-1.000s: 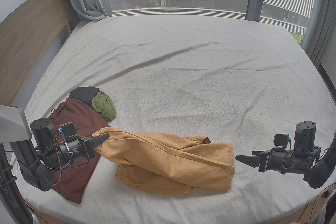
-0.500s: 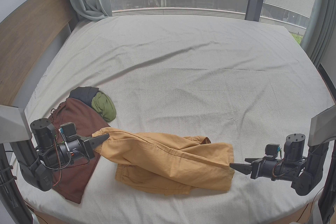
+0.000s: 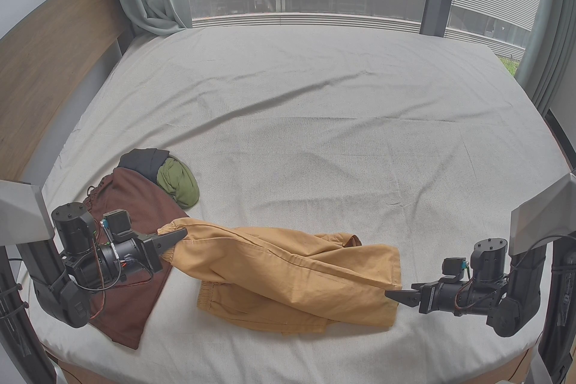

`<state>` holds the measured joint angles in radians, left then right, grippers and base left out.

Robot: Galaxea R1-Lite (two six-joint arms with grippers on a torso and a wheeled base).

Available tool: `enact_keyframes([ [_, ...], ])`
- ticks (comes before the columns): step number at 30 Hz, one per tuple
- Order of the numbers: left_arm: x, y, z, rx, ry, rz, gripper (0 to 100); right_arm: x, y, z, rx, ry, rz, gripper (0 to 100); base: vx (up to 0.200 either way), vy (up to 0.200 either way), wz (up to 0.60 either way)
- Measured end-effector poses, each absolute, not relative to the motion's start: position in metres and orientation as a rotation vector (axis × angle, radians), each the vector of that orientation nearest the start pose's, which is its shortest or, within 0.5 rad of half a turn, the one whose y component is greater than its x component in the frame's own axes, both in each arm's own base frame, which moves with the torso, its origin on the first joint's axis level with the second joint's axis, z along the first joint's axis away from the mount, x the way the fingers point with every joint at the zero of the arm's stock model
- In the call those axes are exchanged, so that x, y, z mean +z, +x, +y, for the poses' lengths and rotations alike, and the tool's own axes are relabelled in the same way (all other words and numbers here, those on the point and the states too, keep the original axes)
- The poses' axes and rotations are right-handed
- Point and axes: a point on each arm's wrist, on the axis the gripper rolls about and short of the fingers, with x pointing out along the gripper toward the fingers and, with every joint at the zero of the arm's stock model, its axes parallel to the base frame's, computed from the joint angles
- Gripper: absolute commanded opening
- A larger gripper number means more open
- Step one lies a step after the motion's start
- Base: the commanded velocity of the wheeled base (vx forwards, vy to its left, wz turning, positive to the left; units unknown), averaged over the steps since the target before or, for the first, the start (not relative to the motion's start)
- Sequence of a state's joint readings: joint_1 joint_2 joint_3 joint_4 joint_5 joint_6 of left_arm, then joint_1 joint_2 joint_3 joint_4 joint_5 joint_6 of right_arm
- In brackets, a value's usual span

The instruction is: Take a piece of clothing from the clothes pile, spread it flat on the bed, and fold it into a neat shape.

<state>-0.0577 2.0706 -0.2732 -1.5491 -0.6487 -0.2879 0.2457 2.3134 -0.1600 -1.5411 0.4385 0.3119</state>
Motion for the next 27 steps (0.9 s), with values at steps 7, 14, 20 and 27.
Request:
enact_keyframes([
  [7,0.052,0.272,-0.029,-0.663,-0.348,0.342,0,-0.031,0.247,0.077,0.573,0.364,0.732,100,0.000,0.000,0.00],
  [14,0.052,0.272,-0.029,-0.663,-0.349,0.343,0,-0.032,0.248,0.084,0.597,0.368,0.738,100,0.000,0.000,0.00],
  [20,0.052,0.271,-0.029,-0.664,-0.349,0.344,0,-0.032,0.248,0.087,0.610,0.365,0.735,100,0.000,0.000,0.00],
  [27,0.051,0.271,-0.029,-0.664,-0.349,0.346,0,-0.027,0.247,0.090,0.627,0.359,0.721,100,0.000,0.000,0.00],
])
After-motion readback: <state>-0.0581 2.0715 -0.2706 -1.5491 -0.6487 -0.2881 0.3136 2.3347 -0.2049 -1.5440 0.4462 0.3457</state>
